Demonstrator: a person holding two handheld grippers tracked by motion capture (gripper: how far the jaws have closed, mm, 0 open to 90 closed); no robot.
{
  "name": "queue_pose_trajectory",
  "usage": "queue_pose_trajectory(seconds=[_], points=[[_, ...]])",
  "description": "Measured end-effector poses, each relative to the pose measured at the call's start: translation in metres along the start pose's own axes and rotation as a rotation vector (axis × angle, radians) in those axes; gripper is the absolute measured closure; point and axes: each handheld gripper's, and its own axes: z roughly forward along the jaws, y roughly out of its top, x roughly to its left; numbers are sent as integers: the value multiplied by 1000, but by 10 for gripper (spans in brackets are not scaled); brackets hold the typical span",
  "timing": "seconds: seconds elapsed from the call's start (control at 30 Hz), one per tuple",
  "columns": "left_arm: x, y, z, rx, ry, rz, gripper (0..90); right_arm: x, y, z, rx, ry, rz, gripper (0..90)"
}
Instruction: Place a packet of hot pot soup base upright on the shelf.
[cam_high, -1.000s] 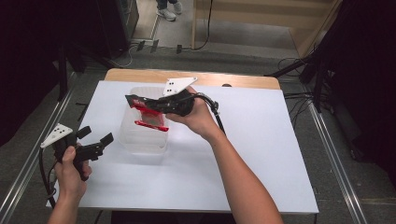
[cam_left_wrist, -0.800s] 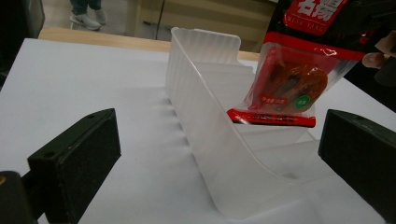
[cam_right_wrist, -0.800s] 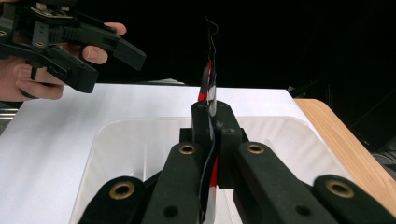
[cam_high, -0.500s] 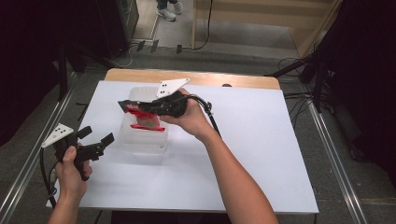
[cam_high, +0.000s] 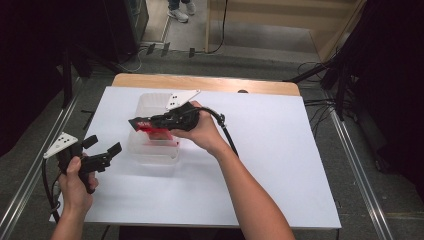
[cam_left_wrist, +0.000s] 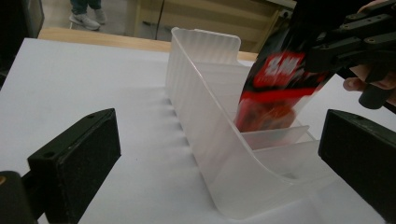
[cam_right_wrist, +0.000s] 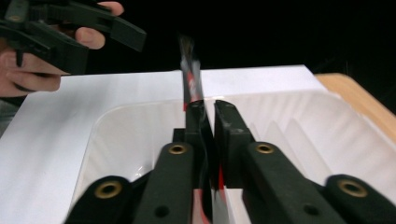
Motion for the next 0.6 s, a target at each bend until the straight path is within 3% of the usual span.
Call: queue_pose_trajectory(seconds=[0.1, 0.27, 0.37, 0.6], points=[[0, 0, 1, 0, 0, 3, 0, 0, -1, -5, -14, -16, 68, 681], [-3, -1, 3, 8, 0, 11, 0, 2, -3, -16, -24, -108, 86, 472], [-3, -1, 3, 9, 0, 12, 0, 0, -6, -25, -39, -134, 108, 409], [-3, -2, 5, 16, 2, 16, 0, -1, -19, -48, -44, -256, 148, 213]])
